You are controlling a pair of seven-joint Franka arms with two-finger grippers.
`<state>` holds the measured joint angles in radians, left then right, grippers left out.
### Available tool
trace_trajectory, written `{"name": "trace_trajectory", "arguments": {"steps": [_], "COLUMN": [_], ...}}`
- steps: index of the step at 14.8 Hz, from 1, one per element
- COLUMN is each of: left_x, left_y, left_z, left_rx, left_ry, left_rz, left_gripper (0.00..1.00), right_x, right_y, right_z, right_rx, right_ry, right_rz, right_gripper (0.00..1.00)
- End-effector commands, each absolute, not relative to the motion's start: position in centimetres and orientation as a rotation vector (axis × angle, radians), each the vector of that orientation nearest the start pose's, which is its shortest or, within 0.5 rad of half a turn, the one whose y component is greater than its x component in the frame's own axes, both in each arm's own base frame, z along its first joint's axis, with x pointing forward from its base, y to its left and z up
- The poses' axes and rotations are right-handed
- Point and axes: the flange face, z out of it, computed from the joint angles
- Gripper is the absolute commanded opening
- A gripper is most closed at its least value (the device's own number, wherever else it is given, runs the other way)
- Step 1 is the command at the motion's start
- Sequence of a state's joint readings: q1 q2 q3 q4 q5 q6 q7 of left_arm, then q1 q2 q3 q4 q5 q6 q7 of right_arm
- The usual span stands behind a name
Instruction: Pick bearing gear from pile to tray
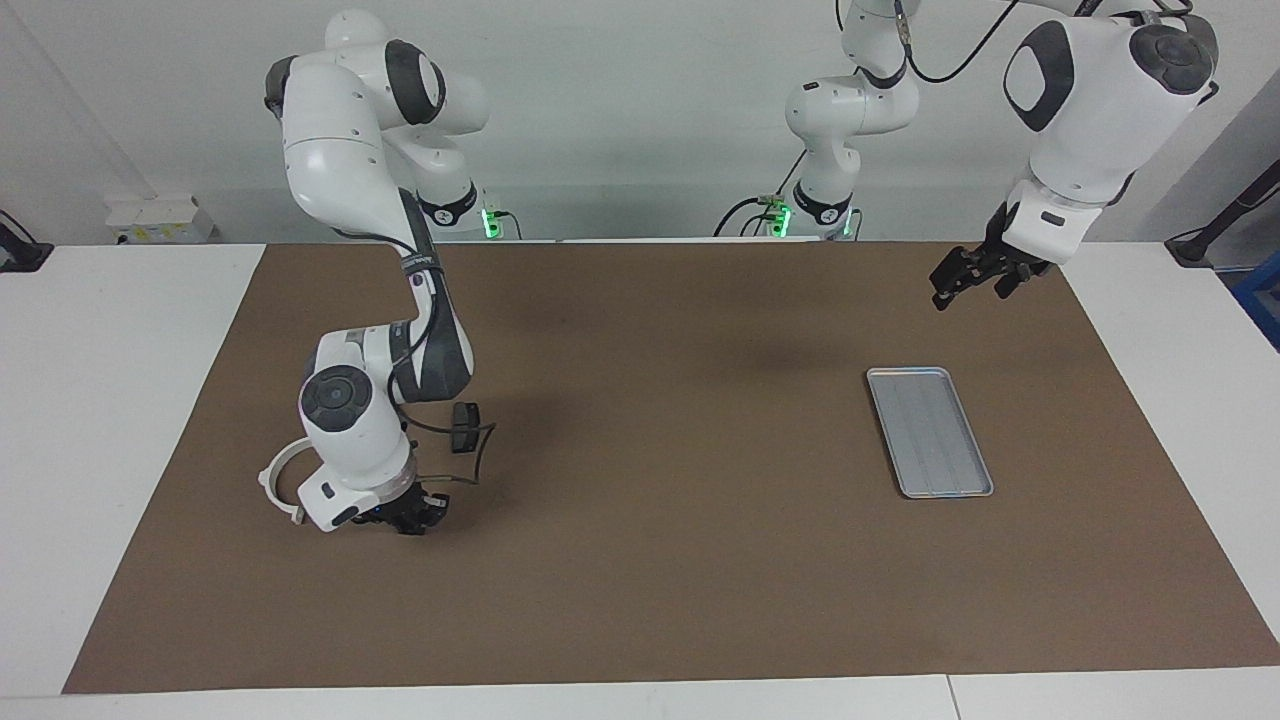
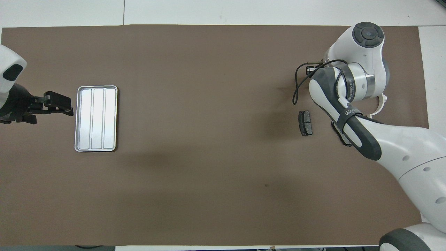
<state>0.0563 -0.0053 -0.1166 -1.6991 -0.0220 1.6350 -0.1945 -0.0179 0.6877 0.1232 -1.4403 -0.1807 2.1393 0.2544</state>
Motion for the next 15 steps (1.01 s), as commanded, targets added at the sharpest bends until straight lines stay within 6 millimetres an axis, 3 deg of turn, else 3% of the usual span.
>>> {"name": "trace_trajectory", "arguments": {"steps": [1, 4, 6, 8, 10, 12, 15], "left_x": [54.9, 54.9, 54.9, 54.9, 54.9, 54.9, 54.9], "left_y": [-3.6, -3.7, -3.7, -3.6, -3.6, -3.6, -3.7], "left_z": [57.9, 57.9, 57.9, 58.0, 57.9, 57.9, 58.0], "left_rx": [-3.129, -3.129, -3.129, -3.129, -3.129, -3.129, -3.129], "left_ry": [-0.210, -0.205, -0.205, -0.207, -0.207, -0.207, -0.205], "left_rz": [0.091, 0.091, 0.091, 0.089, 0.091, 0.091, 0.089], "left_gripper": [1.00, 1.00, 1.00, 1.00, 1.00, 1.00, 1.00], "right_x": [71.7, 70.2, 68.8, 66.9, 65.0, 62.8, 59.9], "right_y": [4.4, 5.0, 6.6, 10.6, 14.6, 20.0, 28.6], "right_z": [31.6, 37.8, 43.4, 48.3, 51.9, 54.1, 54.1], "right_rx": [-3.247, -3.270, -3.271, -3.263, -3.236, -3.188, -3.111], "right_ry": [0.127, 0.041, 0.025, -0.021, 0.104, 0.296, 0.668], "right_rz": [0.001, 0.074, 0.121, 0.194, 0.203, 0.170, 0.125], "right_gripper": [0.00, 0.00, 0.00, 0.00, 0.00, 0.00, 0.00]}}
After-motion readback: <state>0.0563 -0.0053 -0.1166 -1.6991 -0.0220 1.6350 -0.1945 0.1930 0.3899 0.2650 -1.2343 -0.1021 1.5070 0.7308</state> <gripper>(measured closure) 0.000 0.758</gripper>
